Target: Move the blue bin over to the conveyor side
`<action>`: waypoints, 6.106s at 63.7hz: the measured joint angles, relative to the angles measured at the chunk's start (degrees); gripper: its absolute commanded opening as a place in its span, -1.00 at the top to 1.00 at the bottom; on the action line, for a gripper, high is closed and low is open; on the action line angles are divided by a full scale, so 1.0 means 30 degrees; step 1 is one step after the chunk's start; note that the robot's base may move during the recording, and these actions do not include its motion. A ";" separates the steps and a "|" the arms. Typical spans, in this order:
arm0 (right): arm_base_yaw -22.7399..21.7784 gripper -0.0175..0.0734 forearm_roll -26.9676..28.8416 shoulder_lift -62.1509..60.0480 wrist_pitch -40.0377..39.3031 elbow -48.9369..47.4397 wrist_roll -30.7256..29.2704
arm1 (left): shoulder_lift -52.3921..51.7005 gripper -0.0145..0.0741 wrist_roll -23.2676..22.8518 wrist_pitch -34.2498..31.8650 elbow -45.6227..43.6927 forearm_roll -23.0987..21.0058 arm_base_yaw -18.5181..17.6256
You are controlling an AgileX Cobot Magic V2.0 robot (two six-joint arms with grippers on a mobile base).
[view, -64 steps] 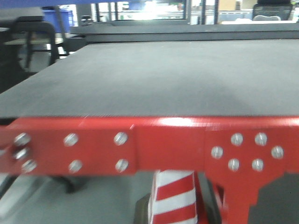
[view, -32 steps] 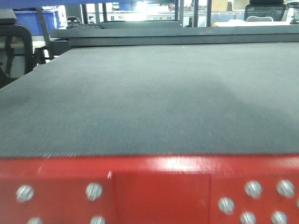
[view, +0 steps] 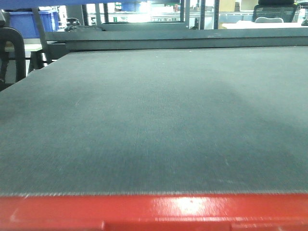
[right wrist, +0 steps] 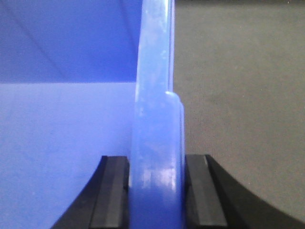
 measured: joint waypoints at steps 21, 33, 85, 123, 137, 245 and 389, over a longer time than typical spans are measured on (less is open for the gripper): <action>0.0000 0.79 0.0000 0.0000 0.0000 0.0000 0.0000 | 0.0000 0.71 0.0000 0.0000 0.0000 0.0000 0.0000; 0.0000 0.79 0.0000 0.0000 0.0000 0.0000 0.0000 | 0.0000 0.71 0.0000 0.0000 0.0000 0.0000 0.0000; 0.0000 0.79 0.0000 0.0000 0.0000 0.0000 0.0000 | 0.0000 0.71 0.0000 -0.0320 0.0000 0.0000 0.0000; 0.0000 0.79 -0.0171 0.0000 0.0385 0.0229 0.0012 | 0.0420 0.71 0.0039 -0.0880 0.0000 -0.0237 0.0000; 0.0000 0.79 -0.1044 0.0204 0.0286 0.1922 0.0193 | 0.2365 0.71 0.0540 -0.0927 0.0000 -0.1021 -0.0043; -0.4442 0.81 0.2185 0.4002 -0.7957 0.9910 -0.1802 | 0.7808 0.71 -0.2312 -0.7265 0.5273 0.4427 -0.4476; -0.4442 0.79 0.2022 -0.8161 -1.1264 1.3326 -0.1901 | -0.2467 0.69 -0.3479 -1.1201 1.0570 0.5147 -0.4476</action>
